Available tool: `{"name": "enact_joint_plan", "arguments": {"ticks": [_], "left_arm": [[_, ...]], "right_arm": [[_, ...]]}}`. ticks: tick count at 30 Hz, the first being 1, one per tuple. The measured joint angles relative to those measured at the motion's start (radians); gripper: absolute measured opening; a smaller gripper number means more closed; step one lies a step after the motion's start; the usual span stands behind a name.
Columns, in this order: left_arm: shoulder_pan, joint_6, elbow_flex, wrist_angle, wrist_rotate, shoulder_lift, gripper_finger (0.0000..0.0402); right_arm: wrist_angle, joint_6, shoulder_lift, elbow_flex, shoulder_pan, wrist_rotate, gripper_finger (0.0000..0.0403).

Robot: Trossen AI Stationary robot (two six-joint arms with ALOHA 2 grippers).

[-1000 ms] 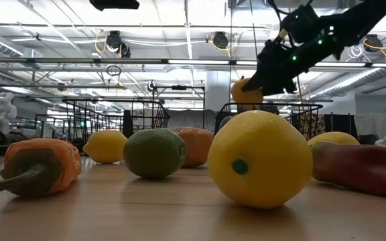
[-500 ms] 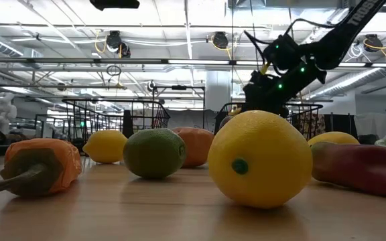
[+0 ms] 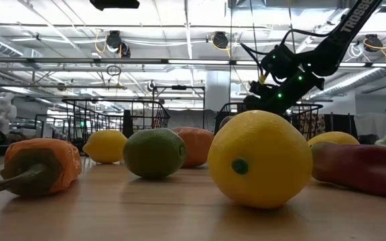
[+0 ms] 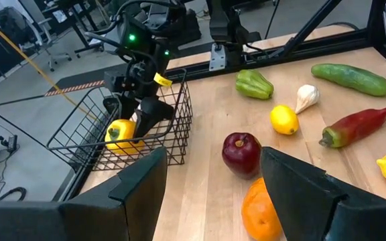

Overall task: Sort produce into baskets
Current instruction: Put the yellow bell pepper into the right mesh basket

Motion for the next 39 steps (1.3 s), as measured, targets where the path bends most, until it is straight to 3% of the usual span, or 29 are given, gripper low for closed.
{"name": "enact_joint_plan", "arguments": {"ticks": [13, 24, 39], "left_arm": [[0.000, 0.000, 0.000, 0.000, 0.000, 0.000, 0.0246], [0.000, 0.000, 0.000, 0.000, 0.000, 0.000, 0.0246], [0.000, 0.000, 0.000, 0.001, 0.000, 0.000, 0.0246]], "right_arm": [[-0.007, -0.030, 0.000, 0.000, 0.011, -0.055, 0.0337], [-0.034, -0.058, 0.000, 0.000, 0.027, -0.107, 0.0361], [-0.048, -0.070, 0.000, 0.000, 0.020, -0.106, 0.0378]]}}
